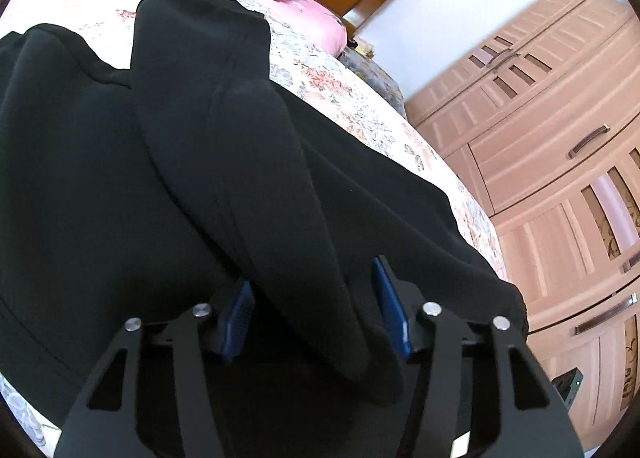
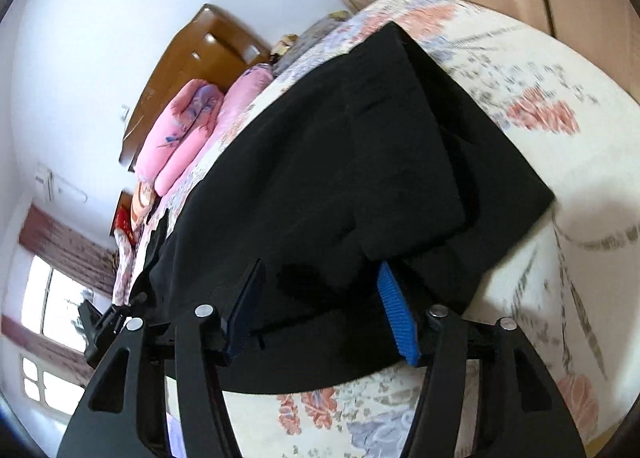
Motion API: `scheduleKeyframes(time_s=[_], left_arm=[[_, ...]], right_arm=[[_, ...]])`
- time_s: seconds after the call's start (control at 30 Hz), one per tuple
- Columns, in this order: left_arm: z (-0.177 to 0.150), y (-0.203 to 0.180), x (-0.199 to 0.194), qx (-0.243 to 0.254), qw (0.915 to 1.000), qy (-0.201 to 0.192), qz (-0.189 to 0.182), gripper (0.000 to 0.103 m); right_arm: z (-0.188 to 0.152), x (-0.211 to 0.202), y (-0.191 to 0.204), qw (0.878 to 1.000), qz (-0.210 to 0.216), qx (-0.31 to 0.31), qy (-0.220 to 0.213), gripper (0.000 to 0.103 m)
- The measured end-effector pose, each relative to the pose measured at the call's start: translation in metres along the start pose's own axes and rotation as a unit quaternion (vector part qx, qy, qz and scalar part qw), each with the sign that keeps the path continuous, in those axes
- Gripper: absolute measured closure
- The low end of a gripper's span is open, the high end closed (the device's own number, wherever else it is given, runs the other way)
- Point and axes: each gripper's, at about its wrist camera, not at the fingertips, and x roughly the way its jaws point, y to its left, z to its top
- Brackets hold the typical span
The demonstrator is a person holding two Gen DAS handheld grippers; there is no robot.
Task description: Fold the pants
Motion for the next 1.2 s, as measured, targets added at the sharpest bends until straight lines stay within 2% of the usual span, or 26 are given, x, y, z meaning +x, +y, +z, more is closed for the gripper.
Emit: scheduleKeyframes(time_s=[0.03, 0.07, 0.1, 0.17, 0.2, 0.27, 0.37, 0.4, 0.47, 0.5, 0.6, 0.7, 0.8, 0.87, 0.93, 0.97, 1.1, 1.17, 1.2], left_arm=[[0.0, 0.0, 0.0, 0.005, 0.9999, -0.002, 0.01, 0.064], [0.001, 0.0, 0.002, 0.013, 0.9996, -0.003, 0.024, 0.071], [0.0, -0.001, 0.003, 0.023, 0.9992, -0.003, 0.033, 0.083], [-0.001, -0.001, -0.001, 0.027, 0.9993, -0.01, 0.025, 0.09], [-0.002, -0.002, -0.008, 0.029, 0.9992, -0.021, 0.02, 0.091], [-0.002, -0.014, -0.025, 0.044, 0.9979, -0.046, 0.014, 0.092], [-0.008, -0.045, -0.069, 0.089, 0.9917, -0.093, -0.005, 0.092], [-0.013, -0.05, -0.076, 0.096, 0.9907, -0.096, -0.008, 0.092], [-0.028, -0.049, -0.076, 0.11, 0.9901, -0.087, 0.009, 0.092], [-0.039, -0.042, -0.064, 0.119, 0.9903, -0.067, 0.026, 0.092], [-0.06, -0.019, -0.027, 0.089, 0.9947, -0.017, 0.048, 0.092], [-0.063, -0.025, -0.03, 0.109, 0.9916, -0.036, 0.058, 0.092], [-0.055, -0.032, -0.052, 0.107, 0.9922, -0.054, 0.036, 0.092], [-0.056, -0.033, -0.052, 0.112, 0.9916, -0.048, 0.044, 0.092], [-0.059, -0.022, -0.038, 0.108, 0.9923, -0.031, 0.052, 0.092], [-0.063, -0.015, -0.03, 0.102, 0.9929, -0.019, 0.059, 0.092], [-0.065, -0.017, -0.038, 0.109, 0.9921, -0.035, 0.051, 0.092], [-0.066, -0.016, -0.035, 0.11, 0.9923, -0.03, 0.05, 0.09], [-0.066, -0.012, -0.032, 0.104, 0.993, -0.023, 0.052, 0.086]], right_arm=[[-0.001, 0.001, -0.003, 1.0, 0.005, 0.008, -0.002, 0.052], [0.001, 0.002, -0.006, 1.0, 0.009, 0.016, -0.007, 0.055], [0.001, 0.002, -0.006, 1.0, 0.004, 0.017, -0.011, 0.066], [0.0, -0.003, -0.002, 0.999, -0.015, -0.003, -0.029, 0.087], [0.001, -0.009, 0.003, 0.999, -0.005, -0.017, -0.042, 0.09], [0.005, -0.023, 0.018, 0.997, -0.002, -0.051, -0.064, 0.092], [0.011, -0.051, 0.048, 0.987, -0.018, -0.115, -0.106, 0.094], [0.01, -0.061, 0.051, 0.985, -0.022, -0.128, -0.117, 0.094], [0.008, -0.062, 0.034, 0.986, -0.033, -0.125, -0.107, 0.094], [0.006, -0.054, 0.02, 0.989, -0.039, -0.113, -0.092, 0.094], [-0.011, -0.027, -0.022, 0.995, -0.065, -0.065, -0.047, 0.096], [-0.013, -0.029, -0.022, 0.994, -0.061, -0.062, -0.06, 0.096], [-0.01, -0.044, -0.005, 0.993, -0.053, -0.074, -0.077, 0.096], [-0.013, -0.044, -0.007, 0.993, -0.061, -0.067, -0.073, 0.096], [-0.016, -0.03, -0.027, 0.995, -0.071, -0.045, -0.052, 0.096], [-0.017, -0.027, -0.034, 0.996, -0.06, -0.033, -0.052, 0.098], [-0.015, -0.034, -0.022, 0.995, -0.068, -0.04, -0.056, 0.098], [-0.015, -0.031, -0.027, 0.996, -0.068, -0.027, -0.055, 0.098], [-0.017, -0.03, -0.029, 0.996, -0.064, -0.02, -0.057, 0.094]])
